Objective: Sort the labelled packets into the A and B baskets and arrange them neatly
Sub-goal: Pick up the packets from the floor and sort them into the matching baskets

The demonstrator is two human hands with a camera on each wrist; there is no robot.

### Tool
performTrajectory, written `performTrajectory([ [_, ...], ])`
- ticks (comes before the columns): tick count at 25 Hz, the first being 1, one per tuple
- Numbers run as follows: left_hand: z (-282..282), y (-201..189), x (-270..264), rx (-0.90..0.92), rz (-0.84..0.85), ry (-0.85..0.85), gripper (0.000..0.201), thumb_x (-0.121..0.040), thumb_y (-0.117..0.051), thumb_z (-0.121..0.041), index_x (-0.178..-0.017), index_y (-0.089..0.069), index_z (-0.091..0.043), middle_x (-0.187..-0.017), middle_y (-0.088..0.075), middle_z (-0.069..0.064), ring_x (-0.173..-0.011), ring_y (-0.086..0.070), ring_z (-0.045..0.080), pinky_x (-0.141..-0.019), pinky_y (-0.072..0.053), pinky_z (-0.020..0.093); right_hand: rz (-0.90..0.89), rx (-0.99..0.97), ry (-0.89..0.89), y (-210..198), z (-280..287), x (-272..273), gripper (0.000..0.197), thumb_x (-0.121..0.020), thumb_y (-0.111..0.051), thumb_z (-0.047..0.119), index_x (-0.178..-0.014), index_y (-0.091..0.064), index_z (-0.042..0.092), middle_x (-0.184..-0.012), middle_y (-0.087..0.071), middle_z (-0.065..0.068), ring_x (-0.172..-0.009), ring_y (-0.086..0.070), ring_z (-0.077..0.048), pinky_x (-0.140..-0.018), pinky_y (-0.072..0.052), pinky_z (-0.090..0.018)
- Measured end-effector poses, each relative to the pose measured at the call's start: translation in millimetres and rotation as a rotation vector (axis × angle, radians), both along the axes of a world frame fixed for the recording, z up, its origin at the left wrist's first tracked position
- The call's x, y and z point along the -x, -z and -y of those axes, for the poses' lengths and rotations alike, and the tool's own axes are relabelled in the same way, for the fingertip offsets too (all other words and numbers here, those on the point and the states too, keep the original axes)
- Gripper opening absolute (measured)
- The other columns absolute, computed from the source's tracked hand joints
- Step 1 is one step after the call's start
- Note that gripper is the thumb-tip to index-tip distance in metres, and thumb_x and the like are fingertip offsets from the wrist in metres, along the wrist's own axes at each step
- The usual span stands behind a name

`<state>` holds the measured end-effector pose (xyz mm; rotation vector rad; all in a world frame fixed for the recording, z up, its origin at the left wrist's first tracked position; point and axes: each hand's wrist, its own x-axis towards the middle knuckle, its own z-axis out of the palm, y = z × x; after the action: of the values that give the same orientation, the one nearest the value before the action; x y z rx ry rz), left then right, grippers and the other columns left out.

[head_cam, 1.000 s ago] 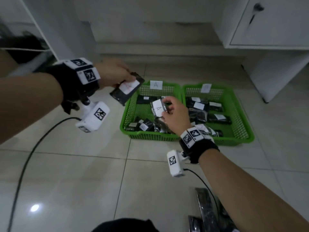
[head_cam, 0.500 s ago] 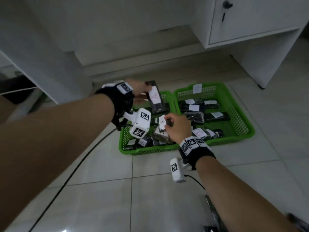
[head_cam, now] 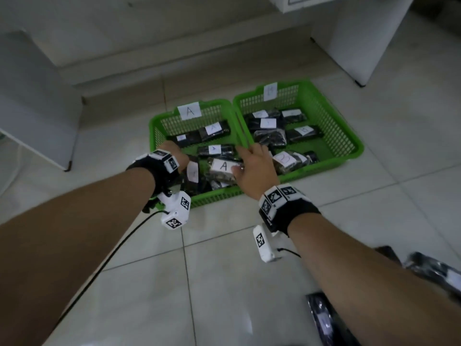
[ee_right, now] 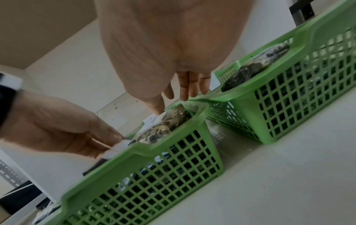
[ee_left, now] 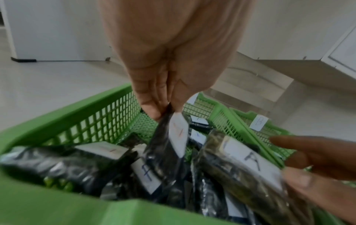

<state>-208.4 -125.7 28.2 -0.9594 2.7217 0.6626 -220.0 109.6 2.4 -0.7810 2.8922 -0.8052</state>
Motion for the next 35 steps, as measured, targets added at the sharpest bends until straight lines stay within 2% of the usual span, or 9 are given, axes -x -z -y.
performTrajectory([
  [4, -22.4, -6.5, -20.4, 0.080, -0.050, 0.076, 0.009, -0.086, -0.060, -0.019, -0.083, -0.054, -0.013, -0.095, -0.056, 0.010, -0.068, -0.051, 0.021, -0.058, -0.044, 0.027, -0.088, 0.185, 0.085, 9.4, -40.2, -42.2, 0.037, -0.092, -0.063, 0.017, -0.128, -0.062, 0.008, -0.118, -0.057, -0.011, -0.114, -0.048, -0.030, -0.102, -0.043, -0.042],
  [7, -71.5, -11.3, -45.2, 0.185, -0.444, 0.164, 0.025, -0.081, -0.057, -0.024, -0.106, -0.059, -0.017, -0.115, -0.055, 0.012, -0.105, -0.053, 0.033, -0.085, -0.049, 0.040, -0.070, 0.216, 0.185, 18.3, -83.3, -83.7, 0.029, -0.087, -0.064, 0.010, -0.116, -0.067, 0.009, -0.108, -0.061, -0.008, -0.107, -0.052, -0.027, -0.092, -0.045, -0.037],
  [10, -144.1, -9.9, -66.9, 0.117, -0.681, 0.565, 0.018, -0.083, -0.053, -0.022, -0.099, -0.058, -0.016, -0.110, -0.055, 0.010, -0.105, -0.051, 0.030, -0.086, -0.044, 0.040, 0.011, 0.156, 0.312, 26.6, -135.0, -120.3, 0.030, -0.085, -0.062, 0.009, -0.115, -0.068, 0.014, -0.102, -0.060, -0.001, -0.102, -0.052, -0.022, -0.090, -0.045, -0.034],
  [16, -260.5, 31.4, -106.3, -0.033, 0.059, 1.250, 0.040, -0.088, -0.058, -0.017, -0.127, -0.053, -0.018, -0.133, -0.047, 0.006, -0.120, -0.050, 0.027, -0.096, -0.043, 0.037, 0.029, 0.051, 0.587, 29.0, -234.6, -170.6, 0.043, -0.075, -0.060, -0.007, -0.111, -0.071, 0.014, -0.116, -0.063, -0.004, -0.111, -0.052, -0.021, -0.099, -0.040, -0.032],
  [20, -283.8, 50.1, -125.3, 0.058, 0.147, 1.404, 0.069, -0.086, -0.060, -0.011, -0.148, -0.033, -0.019, -0.157, -0.027, 0.004, -0.142, -0.030, 0.023, -0.110, -0.035, 0.037, 0.094, -0.069, 0.584, 43.7, -281.9, -190.7, 0.064, -0.069, -0.063, -0.007, -0.128, -0.063, 0.018, -0.142, -0.052, -0.004, -0.135, -0.042, -0.028, -0.113, -0.034, -0.047],
  [23, -294.3, 57.5, -131.1, 0.310, 0.125, 1.500, 0.077, -0.085, -0.068, -0.029, -0.150, -0.026, -0.023, -0.152, -0.029, 0.004, -0.138, -0.031, 0.025, -0.104, -0.037, 0.040, 0.055, -0.220, 0.557, 49.5, -298.6, -195.9, 0.064, -0.076, -0.072, 0.006, -0.136, -0.057, 0.025, -0.142, -0.046, 0.001, -0.136, -0.035, -0.024, -0.116, -0.028, -0.046],
  [28, -295.6, 58.5, -141.5, 0.495, 0.101, 1.530, 0.044, -0.092, -0.059, -0.036, -0.129, -0.045, -0.018, -0.126, -0.048, 0.007, -0.113, -0.049, 0.026, -0.091, -0.039, 0.039, 0.109, -0.068, 0.555, 35.4, -321.8, -183.7, 0.036, -0.075, -0.084, 0.034, -0.108, -0.070, 0.029, -0.113, -0.055, 0.014, -0.113, -0.046, -0.011, -0.108, -0.034, -0.044],
  [31, -280.7, 41.5, -136.2, 0.112, 0.212, 1.292, 0.029, -0.098, -0.050, -0.030, -0.121, -0.053, -0.013, -0.119, -0.056, 0.009, -0.100, -0.055, 0.026, -0.083, -0.045, 0.034, 0.335, 0.308, 0.540, 18.5, -324.3, -171.6, 0.024, -0.089, -0.076, 0.025, -0.110, -0.070, 0.018, -0.104, -0.073, 0.002, -0.098, -0.069, -0.018, -0.095, -0.055, -0.045],
  [35, -261.4, 14.5, -116.6, -0.434, 0.157, 0.868, 0.023, -0.102, -0.042, -0.017, -0.111, -0.056, -0.002, -0.103, -0.060, 0.014, -0.091, -0.061, 0.032, -0.083, -0.055, 0.044, 0.667, 0.732, 0.653, 7.7, -314.7, -163.7, 0.018, -0.098, -0.064, 0.021, -0.110, -0.071, 0.009, -0.103, -0.075, -0.016, -0.090, -0.071, -0.028, -0.094, -0.056, -0.053],
])
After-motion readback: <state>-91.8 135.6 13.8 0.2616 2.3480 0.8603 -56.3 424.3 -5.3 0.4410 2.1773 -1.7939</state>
